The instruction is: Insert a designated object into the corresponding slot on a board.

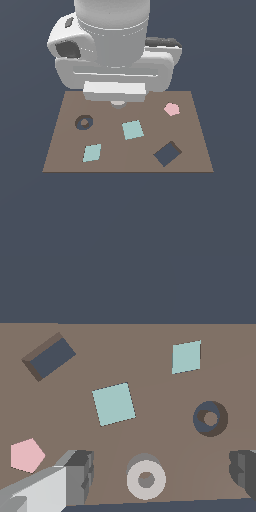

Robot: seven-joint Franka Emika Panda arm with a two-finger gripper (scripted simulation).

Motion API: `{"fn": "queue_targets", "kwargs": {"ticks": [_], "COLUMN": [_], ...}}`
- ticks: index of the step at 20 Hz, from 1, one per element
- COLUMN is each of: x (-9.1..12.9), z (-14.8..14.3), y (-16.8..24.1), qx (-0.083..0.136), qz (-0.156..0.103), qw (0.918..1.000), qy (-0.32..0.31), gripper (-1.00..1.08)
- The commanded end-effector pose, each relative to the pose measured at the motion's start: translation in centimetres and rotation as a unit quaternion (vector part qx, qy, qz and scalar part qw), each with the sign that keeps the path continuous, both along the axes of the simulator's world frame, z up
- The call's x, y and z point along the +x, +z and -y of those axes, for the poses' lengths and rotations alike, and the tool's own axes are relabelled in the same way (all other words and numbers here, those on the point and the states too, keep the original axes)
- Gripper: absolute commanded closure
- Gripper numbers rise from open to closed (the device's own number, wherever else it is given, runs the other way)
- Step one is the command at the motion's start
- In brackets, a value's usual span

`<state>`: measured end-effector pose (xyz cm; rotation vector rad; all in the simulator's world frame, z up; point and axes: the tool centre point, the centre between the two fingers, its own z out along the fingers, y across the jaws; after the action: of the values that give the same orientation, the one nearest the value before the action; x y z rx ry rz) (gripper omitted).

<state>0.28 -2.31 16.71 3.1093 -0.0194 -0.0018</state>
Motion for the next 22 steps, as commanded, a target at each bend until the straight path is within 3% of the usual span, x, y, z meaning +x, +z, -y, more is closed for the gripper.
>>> {"fn": "queue_targets", "kwargs": {"ticks": [1, 11, 22], "x": [0.0, -1.5, -6.7], "z": [0.0, 0.2, 0.9], "y": [0.0, -1.7, -7.4], "qx": [0.0, 0.002, 0.01], "qz": [0.0, 0.0, 0.001], "qw": [1.0, 1.0, 0.9997], "qy": [0.0, -0.005, -0.022], "gripper": [-0.92, -0.92, -0.92]}}
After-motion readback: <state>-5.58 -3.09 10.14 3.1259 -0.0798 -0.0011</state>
